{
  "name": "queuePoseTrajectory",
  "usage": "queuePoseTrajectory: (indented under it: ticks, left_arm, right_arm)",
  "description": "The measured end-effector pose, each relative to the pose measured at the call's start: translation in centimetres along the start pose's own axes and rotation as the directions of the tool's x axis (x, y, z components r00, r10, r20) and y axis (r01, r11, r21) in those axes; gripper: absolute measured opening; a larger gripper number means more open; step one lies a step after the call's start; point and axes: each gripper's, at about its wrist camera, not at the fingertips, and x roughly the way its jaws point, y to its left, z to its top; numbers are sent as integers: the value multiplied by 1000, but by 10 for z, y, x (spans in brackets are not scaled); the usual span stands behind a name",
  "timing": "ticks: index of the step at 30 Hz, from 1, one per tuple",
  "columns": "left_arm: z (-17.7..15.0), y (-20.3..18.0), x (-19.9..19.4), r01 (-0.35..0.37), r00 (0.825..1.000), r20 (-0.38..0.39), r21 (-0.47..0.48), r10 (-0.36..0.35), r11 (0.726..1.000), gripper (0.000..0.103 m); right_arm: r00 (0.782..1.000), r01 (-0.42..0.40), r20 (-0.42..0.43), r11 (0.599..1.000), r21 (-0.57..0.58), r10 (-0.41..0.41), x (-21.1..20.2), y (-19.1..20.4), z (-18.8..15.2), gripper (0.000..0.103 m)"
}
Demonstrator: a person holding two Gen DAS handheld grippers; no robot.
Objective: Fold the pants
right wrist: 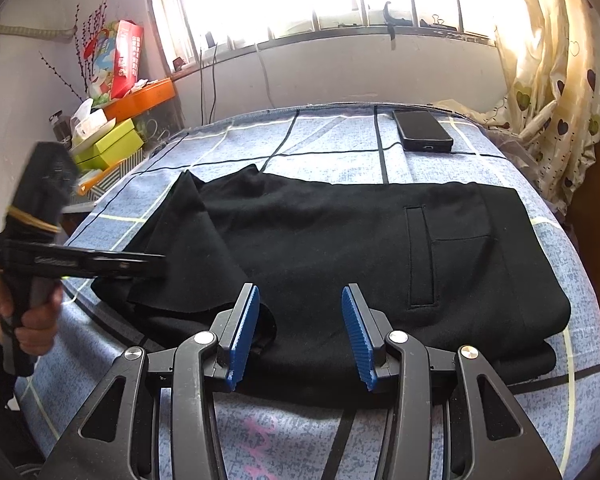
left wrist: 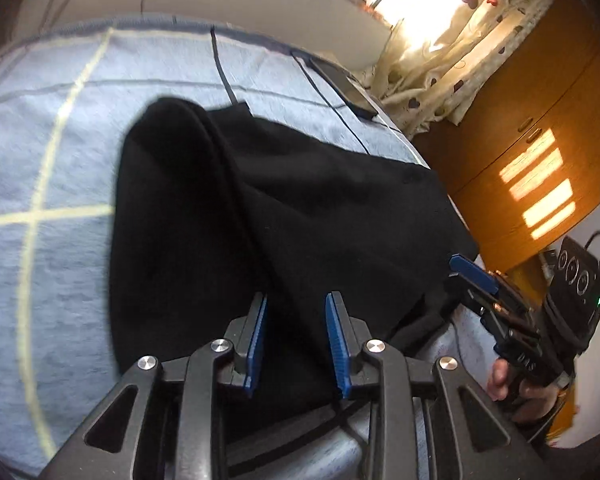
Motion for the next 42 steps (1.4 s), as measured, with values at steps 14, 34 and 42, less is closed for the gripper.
queuePoseTrajectory:
  ticks: [14,34,42]
  left_arm:
    - [50,-39,-40,-34,966,258,88,10,996,35]
    - [48,52,-25,-191,962,172,-122,210,974,9]
    - [42,63,-26,-152,972,156,-161,177,975,16]
  right_arm:
    - [1000,-14,-16,1000,19,14,4,-10,2,45]
    - [998,-21,-57,1000,0,21,16,10,11,45]
    - [997,-24,-69,1000,-14,23,22,15,11,45]
